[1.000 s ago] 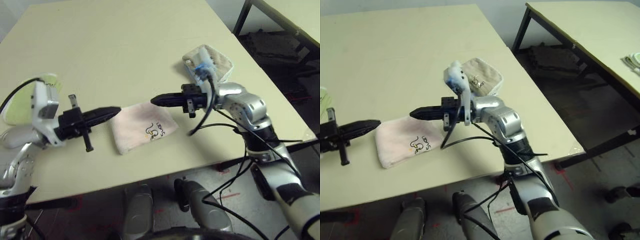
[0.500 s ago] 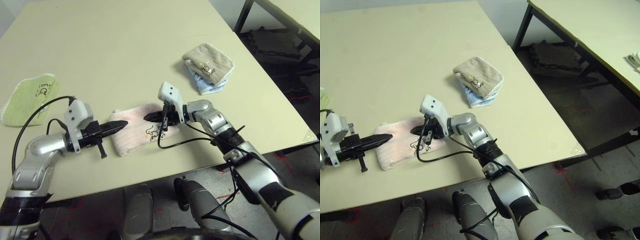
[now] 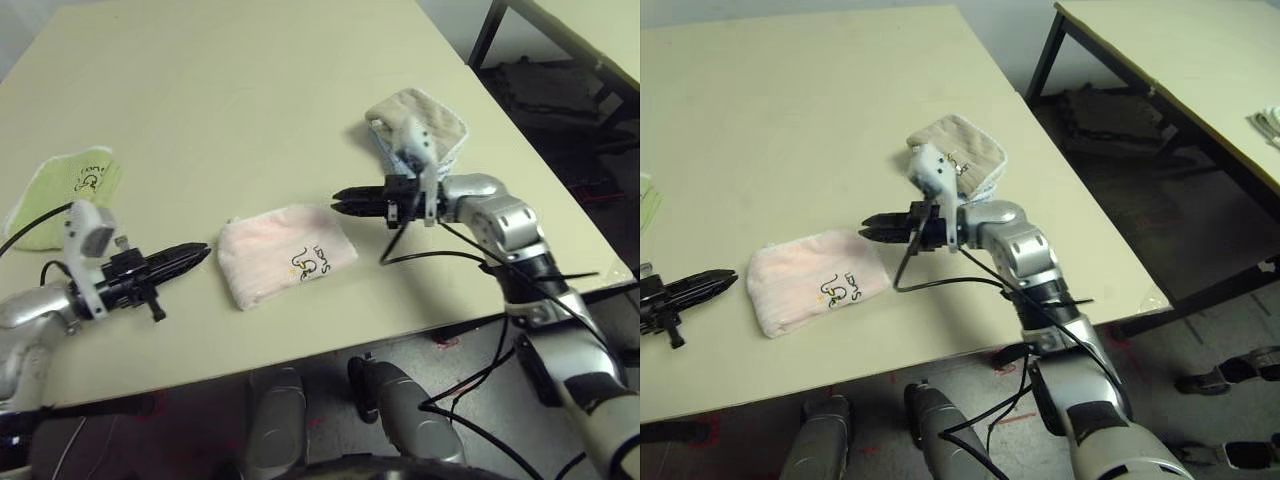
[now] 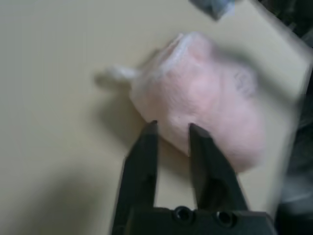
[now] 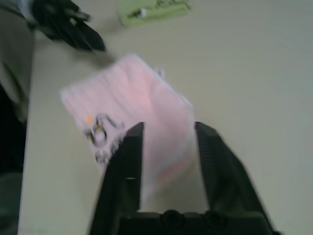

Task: Fold the towel and set it aside.

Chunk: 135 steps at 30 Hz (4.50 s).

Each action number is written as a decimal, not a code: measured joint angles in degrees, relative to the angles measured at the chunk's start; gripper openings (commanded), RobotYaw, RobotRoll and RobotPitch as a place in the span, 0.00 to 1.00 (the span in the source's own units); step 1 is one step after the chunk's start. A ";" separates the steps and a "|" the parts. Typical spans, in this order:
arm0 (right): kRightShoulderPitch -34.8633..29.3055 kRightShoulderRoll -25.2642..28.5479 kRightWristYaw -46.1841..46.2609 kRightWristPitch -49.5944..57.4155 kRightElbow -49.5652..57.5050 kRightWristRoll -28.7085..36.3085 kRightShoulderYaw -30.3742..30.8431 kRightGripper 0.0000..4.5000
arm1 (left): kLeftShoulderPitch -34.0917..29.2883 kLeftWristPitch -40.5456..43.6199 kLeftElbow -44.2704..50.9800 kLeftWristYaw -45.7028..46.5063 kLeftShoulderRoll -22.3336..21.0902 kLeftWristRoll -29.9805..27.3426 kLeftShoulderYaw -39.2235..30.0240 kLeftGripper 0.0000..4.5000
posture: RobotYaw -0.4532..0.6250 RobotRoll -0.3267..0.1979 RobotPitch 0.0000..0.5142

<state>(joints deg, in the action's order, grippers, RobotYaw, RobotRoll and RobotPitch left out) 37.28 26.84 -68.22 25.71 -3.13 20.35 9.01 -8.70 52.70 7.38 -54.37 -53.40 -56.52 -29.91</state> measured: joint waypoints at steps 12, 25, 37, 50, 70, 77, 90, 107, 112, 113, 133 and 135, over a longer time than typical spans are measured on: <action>-13.02 6.64 -4.21 -11.72 1.53 1.46 -3.63 1.00 | 11.23 38.36 -8.98 23.20 4.81 -21.81 -2.09 1.00 | 0.35 0.62 0.40; -18.45 11.12 -8.17 -17.74 3.85 2.38 -5.02 1.00 | 25.42 39.00 -20.79 43.54 19.00 -26.54 -3.21 1.00 | 0.33 0.62 0.39; -18.71 11.70 -8.32 -18.33 4.65 3.13 -5.55 1.00 | 26.34 37.19 -21.04 51.07 22.79 -28.34 -3.00 0.24 | 0.33 0.62 0.38; -18.51 10.35 -7.90 -18.37 4.35 3.56 -5.53 1.00 | 35.42 35.97 -23.51 49.59 13.80 -29.99 -1.75 0.00 | 0.34 0.62 0.37; -17.42 9.10 -6.85 -18.94 2.36 3.55 -5.50 1.00 | 45.07 9.16 -33.67 36.46 -4.30 -9.83 -10.20 0.00 | 0.39 0.62 0.35; -17.04 8.06 -6.65 -18.82 2.25 3.56 -5.47 1.00 | 42.65 -5.50 -41.55 31.15 -4.16 -1.84 -14.94 0.00 | 0.40 0.62 0.34; -17.04 8.29 -6.14 -17.46 2.41 3.81 -5.65 1.00 | 36.39 -21.91 -60.49 23.19 0.36 3.79 -20.31 0.00 | 0.39 0.62 0.33; -17.00 8.25 -5.91 -16.87 2.71 3.99 -5.68 1.00 | 34.12 -17.33 -58.53 22.21 1.15 4.86 -20.56 0.99 | 0.39 0.62 0.32; -16.38 8.18 -5.79 -16.71 2.49 4.31 -6.00 1.00 | 27.40 -10.67 -49.56 23.93 0.85 2.83 -23.66 0.99 | 0.40 0.62 0.34; -16.22 8.17 -5.69 -16.53 2.52 4.49 -6.15 1.00 | 25.61 -8.80 -46.67 24.80 0.88 1.94 -24.91 0.99 | 0.40 0.62 0.34; -13.01 5.63 2.50 -12.92 -1.68 6.78 -12.08 1.00 | -14.13 2.89 11.86 46.99 25.40 -27.42 -35.40 0.99 | 0.47 0.62 0.39; -12.50 4.17 7.15 -13.57 -2.25 5.40 -12.56 1.00 | -12.55 -6.08 14.66 41.82 25.05 -17.01 -30.27 0.99 | 0.46 0.62 0.39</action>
<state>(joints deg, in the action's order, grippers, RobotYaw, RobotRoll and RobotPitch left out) 24.78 31.01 -61.08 12.14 -5.37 25.74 -3.55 -21.24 46.62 22.04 -12.55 -28.35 -73.54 -60.18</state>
